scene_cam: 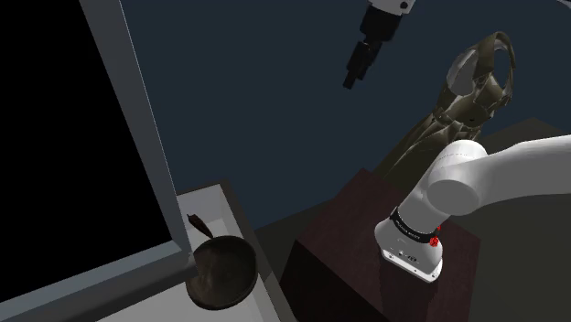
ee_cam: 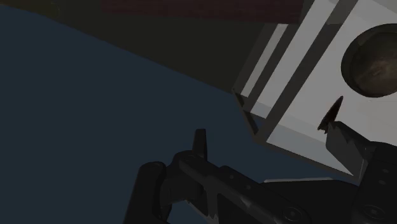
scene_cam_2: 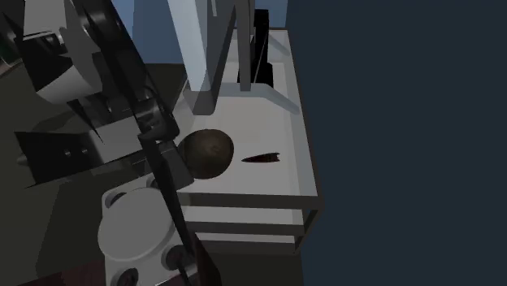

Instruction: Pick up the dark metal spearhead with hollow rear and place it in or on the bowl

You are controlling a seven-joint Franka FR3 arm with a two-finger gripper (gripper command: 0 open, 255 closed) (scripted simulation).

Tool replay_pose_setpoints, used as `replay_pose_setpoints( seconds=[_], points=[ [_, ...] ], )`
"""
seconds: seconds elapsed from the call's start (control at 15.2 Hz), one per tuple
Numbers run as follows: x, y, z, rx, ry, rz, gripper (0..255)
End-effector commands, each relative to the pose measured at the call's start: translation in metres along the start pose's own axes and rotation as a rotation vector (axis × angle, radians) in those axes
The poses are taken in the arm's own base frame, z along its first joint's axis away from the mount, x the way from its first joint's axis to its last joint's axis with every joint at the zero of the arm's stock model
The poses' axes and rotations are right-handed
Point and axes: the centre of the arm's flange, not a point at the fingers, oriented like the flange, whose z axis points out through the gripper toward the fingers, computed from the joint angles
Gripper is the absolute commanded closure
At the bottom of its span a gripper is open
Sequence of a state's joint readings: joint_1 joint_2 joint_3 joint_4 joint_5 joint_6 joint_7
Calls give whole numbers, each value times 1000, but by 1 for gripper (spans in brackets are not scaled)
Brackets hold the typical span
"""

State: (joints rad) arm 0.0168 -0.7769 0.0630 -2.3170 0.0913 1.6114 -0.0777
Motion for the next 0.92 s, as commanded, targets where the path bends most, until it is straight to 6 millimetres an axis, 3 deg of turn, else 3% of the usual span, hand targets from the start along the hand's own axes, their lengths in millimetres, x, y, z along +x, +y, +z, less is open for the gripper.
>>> replay_pose_setpoints(
  seconds=[0.0, 0.86],
  points=[
    [0, 0, 0, 0, 0, 0, 0],
    [52, -91, 134, 18, -10, 57, 0]
  ],
)
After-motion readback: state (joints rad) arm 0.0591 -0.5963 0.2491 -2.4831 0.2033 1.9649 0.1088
